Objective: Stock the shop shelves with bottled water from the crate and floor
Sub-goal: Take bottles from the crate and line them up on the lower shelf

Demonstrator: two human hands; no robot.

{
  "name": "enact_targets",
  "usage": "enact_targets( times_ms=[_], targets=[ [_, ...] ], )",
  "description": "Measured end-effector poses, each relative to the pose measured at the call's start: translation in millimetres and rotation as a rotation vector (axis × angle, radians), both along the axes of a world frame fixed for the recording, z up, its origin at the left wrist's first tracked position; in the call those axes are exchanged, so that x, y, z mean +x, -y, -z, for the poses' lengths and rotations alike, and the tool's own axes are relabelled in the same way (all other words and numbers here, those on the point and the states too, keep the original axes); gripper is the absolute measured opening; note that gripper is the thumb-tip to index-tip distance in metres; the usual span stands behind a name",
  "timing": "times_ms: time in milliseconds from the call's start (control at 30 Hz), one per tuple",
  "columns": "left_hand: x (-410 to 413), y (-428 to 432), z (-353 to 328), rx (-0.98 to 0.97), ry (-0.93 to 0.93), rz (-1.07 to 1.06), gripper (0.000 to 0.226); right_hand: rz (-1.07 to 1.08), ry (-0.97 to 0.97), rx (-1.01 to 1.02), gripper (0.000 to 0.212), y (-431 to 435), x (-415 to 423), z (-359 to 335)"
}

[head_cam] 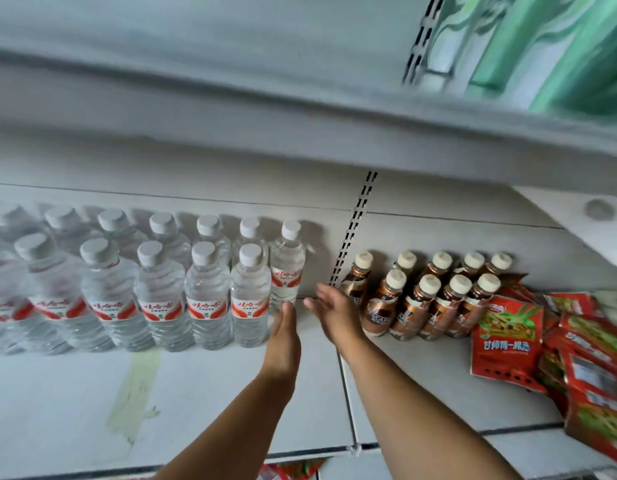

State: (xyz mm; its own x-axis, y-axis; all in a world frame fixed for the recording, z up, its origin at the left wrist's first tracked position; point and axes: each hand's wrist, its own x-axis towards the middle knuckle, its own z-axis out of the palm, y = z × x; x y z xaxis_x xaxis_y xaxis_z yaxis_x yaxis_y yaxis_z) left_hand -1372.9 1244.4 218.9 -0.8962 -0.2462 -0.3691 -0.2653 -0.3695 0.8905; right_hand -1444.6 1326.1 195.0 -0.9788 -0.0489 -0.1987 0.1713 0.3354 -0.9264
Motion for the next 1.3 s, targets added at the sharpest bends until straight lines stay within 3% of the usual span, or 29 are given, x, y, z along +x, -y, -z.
enact_targets(
  times_ms=[100, 267, 467, 700, 1033, 1133, 1200, 1300],
  targets=[
    [34.2, 7.6, -34.9, -0.033, 0.085, 0.038, 0.048, 0.07, -0.004, 0.016, 0.028, -21.9, 37.9, -36.3],
    [90.1, 23.8, -105.4, -0.239, 0.148, 0.208, 0.038, 0.194, 0.107, -0.018, 0.033, -43.0, 120.4, -107.4],
    [151.3, 20.8, -174.5, -0.277, 0.116, 0.449, 0.033, 0.29, 0.159, 0.012, 0.035, -38.0, 223.0, -177.2],
    [249.1, 7.5, -218.5, -0.362, -0.006, 0.795, 0.026, 0.68, 0.108, -0.131, 0.032, -30.9, 378.4, -227.8],
    [433.9, -86.0, -216.2, -0.391, -0.112, 1.407, 0.015, 1.315, 0.165, -0.18, 0.01, -90.3, 630.1, -216.1],
    [486.9, -112.3, -195.5, -0.452, -0.129, 1.568, 0.011, 1.422, 0.22, -0.169, 0.012, -99.0, 697.6, -199.5],
    [521.2, -128.3, -179.6, -0.488, -0.106, 1.673, 0.01, 1.467, 0.266, -0.203, 0.001, -104.2, 738.5, -184.0],
    [568.5, -148.1, -153.1, -0.51, -0.017, 1.799, 0.017, 1.511, 0.371, -0.269, 0.019, -114.4, 788.6, -154.1]
  ],
)
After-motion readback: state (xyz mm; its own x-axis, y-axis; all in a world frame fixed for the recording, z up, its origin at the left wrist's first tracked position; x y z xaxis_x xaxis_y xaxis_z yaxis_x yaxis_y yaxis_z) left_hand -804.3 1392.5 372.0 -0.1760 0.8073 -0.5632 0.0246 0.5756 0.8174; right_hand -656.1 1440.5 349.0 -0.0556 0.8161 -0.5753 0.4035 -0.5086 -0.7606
